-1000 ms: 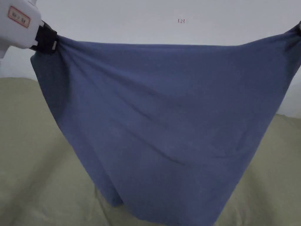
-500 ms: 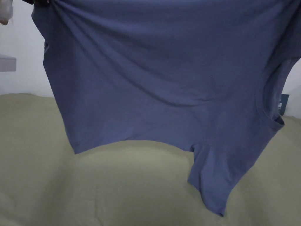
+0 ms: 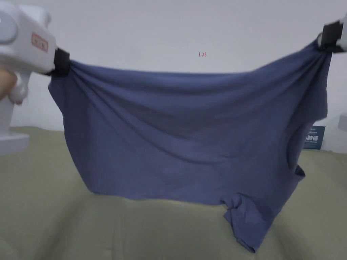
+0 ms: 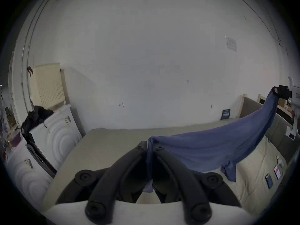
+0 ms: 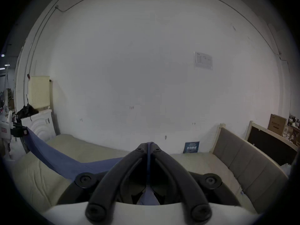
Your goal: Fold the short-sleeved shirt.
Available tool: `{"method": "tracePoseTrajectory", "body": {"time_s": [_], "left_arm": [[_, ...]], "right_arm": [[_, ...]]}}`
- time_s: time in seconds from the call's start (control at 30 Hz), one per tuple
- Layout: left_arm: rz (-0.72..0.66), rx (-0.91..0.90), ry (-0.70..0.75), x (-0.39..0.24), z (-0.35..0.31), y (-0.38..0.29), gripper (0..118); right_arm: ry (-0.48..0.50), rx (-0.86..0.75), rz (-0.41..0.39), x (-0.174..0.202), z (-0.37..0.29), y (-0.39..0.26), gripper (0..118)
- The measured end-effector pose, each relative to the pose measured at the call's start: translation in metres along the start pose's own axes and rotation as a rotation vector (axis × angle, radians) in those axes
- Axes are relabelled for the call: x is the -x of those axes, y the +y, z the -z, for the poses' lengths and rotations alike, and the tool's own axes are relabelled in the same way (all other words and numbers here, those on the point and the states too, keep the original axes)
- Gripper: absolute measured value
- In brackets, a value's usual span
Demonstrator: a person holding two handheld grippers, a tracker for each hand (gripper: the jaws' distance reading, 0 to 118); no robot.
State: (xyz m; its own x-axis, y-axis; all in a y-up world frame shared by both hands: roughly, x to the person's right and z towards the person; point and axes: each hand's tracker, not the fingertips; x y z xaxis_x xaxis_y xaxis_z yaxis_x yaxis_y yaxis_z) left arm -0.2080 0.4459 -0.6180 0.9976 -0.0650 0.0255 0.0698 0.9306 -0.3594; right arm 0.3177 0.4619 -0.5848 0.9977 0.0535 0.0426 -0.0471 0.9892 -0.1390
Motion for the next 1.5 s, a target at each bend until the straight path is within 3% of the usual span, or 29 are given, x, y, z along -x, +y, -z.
{"method": "tracePoseTrajectory", "body": {"time_s": [0.2,0.3,0.47,0.73,0.87,1.17,1.37,1.43,1.47,1.5], "left_arm": [[-0.031,0.059,-0.041,0.004,0.002,-0.003,7],[-0.034,0.07,-0.065,0.014,-0.048,-0.1,7],[0.028,0.065,-0.092,0.027,-0.087,-0.139,7],[0.013,0.124,-0.133,0.018,-0.159,-0.239,7],[-0.005,0.189,-0.163,0.002,-0.203,-0.296,7],[0.011,0.334,-0.2,0.013,-0.224,-0.415,7],[0.002,0.398,-0.205,0.013,-0.232,-0.456,7],[-0.015,0.415,-0.201,0.014,-0.232,-0.468,15],[-0.019,0.428,-0.189,0.015,-0.232,-0.475,31],[-0.025,0.446,-0.173,0.016,-0.232,-0.48,63]], "right_arm": [[0.019,0.066,-0.015,0.002,-0.048,-0.04,3],[0.037,0.087,-0.017,0.001,-0.082,-0.057,3],[0.031,0.127,-0.009,-0.011,-0.133,-0.09,3],[0.085,0.214,-0.024,-0.011,-0.214,-0.19,3],[0.099,0.282,0.029,-0.015,-0.249,-0.249,3],[0.11,0.448,0.092,-0.015,-0.314,-0.348,3],[0.098,0.577,0.13,-0.022,-0.329,-0.402,3],[0.088,0.603,0.123,-0.02,-0.335,-0.406,3],[0.08,0.612,0.13,-0.02,-0.336,-0.411,4],[0.074,0.622,0.141,-0.022,-0.337,-0.414,8]]}}
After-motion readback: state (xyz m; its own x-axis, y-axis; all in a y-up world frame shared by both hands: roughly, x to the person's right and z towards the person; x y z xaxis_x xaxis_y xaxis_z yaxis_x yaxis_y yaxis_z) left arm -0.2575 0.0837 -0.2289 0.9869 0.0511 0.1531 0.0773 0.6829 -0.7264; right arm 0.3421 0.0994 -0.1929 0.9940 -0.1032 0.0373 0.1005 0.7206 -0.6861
